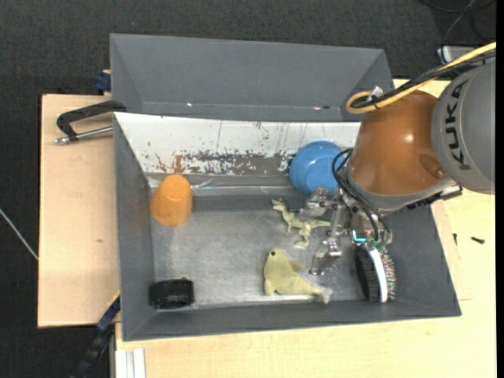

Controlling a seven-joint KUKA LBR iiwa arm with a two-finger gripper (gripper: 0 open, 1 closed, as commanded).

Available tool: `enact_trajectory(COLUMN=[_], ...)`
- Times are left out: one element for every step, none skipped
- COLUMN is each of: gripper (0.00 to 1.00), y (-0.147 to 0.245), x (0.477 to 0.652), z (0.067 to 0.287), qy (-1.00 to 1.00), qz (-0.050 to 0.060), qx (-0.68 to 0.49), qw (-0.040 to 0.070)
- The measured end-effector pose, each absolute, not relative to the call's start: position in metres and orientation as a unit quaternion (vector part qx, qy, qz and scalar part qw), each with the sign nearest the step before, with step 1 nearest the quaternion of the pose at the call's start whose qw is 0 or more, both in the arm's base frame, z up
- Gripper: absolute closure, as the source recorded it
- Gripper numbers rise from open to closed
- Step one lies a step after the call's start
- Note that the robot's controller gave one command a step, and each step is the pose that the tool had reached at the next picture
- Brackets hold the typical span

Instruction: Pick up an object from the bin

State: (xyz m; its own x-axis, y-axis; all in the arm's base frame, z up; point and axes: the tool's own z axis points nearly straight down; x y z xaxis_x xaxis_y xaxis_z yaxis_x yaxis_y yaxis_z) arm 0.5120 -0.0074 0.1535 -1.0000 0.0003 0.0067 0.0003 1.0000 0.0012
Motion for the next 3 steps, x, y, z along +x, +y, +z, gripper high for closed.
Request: enact_trajectory(gripper=[0.0, 1.0, 1.0], y=[-0.01, -0.009, -0.022], x=[0.58, 0.581, 0.581], z=[0.08, 0.084, 0.211], qy=[-0.979, -0.979, -0.979], qz=[-0.001, -0.001, 0.001], qx=[0.205, 0.204, 0.203], qw=[-0.007, -0.01, -0.008])
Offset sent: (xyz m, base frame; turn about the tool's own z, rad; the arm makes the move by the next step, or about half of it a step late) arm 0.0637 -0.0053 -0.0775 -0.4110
